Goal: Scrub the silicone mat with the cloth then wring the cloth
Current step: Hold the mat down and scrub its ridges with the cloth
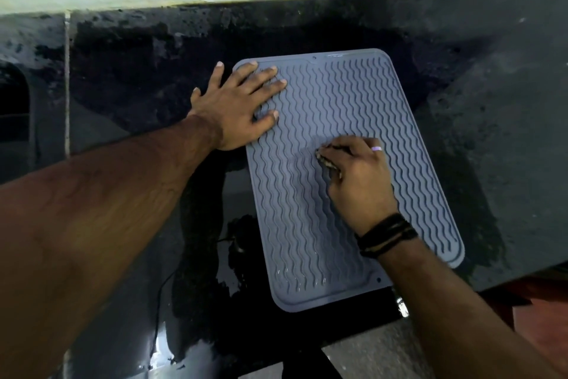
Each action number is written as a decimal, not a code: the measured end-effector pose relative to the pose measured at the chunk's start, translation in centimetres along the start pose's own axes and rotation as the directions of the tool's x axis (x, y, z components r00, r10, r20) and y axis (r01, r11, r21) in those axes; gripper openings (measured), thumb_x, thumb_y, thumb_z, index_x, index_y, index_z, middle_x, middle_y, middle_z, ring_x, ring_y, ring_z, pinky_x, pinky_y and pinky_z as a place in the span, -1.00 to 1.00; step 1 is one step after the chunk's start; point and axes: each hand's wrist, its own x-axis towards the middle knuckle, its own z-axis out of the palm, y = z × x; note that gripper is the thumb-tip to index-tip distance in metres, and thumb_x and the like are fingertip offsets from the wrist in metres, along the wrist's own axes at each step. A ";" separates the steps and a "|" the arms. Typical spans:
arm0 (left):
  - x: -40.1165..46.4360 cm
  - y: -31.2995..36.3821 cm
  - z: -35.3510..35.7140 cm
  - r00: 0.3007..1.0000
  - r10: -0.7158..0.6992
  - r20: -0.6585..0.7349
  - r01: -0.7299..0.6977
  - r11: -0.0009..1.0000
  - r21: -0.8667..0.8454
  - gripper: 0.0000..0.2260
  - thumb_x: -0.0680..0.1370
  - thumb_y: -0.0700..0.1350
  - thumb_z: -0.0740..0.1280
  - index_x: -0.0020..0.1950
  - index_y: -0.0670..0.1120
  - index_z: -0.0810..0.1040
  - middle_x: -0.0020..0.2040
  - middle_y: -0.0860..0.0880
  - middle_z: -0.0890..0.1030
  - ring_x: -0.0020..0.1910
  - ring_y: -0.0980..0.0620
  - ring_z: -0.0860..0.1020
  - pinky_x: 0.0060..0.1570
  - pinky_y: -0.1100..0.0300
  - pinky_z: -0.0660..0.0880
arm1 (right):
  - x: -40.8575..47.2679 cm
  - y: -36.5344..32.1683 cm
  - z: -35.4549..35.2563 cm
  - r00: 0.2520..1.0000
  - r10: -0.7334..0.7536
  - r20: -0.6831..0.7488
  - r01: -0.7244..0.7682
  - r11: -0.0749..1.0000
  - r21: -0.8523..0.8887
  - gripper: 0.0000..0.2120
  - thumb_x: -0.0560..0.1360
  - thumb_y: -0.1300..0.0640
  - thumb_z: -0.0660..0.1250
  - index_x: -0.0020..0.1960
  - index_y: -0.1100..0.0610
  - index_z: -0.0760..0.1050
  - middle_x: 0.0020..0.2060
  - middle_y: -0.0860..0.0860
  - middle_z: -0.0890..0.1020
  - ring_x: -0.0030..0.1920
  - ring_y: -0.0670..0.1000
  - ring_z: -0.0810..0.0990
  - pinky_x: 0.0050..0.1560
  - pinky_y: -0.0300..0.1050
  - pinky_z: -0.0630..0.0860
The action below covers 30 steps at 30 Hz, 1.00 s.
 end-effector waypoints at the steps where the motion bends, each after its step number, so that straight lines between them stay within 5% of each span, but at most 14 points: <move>1: 0.0 0.0 0.0 1.000 0.004 0.000 -0.004 1.000 0.000 -0.32 0.57 0.52 -0.18 0.70 0.43 -0.12 0.75 0.33 -0.13 0.75 0.10 -0.18 0.52 -0.65 -0.03 | 0.7 -0.2 0.1 1.000 0.013 0.003 -0.013 1.000 -0.004 -0.66 0.39 0.27 0.31 0.14 0.12 0.63 0.13 0.09 0.60 0.16 0.22 0.45 0.13 0.05 0.49; 30: 0.1 -0.2 0.3 1.000 0.013 -0.022 -0.013 1.000 -0.003 -0.33 0.58 0.53 -0.15 0.69 0.44 -0.12 0.75 0.32 -0.12 0.74 0.14 -0.16 0.52 -0.64 -0.05 | -1.0 -0.4 -0.3 0.997 0.047 0.053 -0.048 0.999 0.011 -0.66 0.41 0.30 0.35 0.15 0.10 0.64 0.16 0.07 0.60 0.21 0.21 0.44 0.17 0.05 0.47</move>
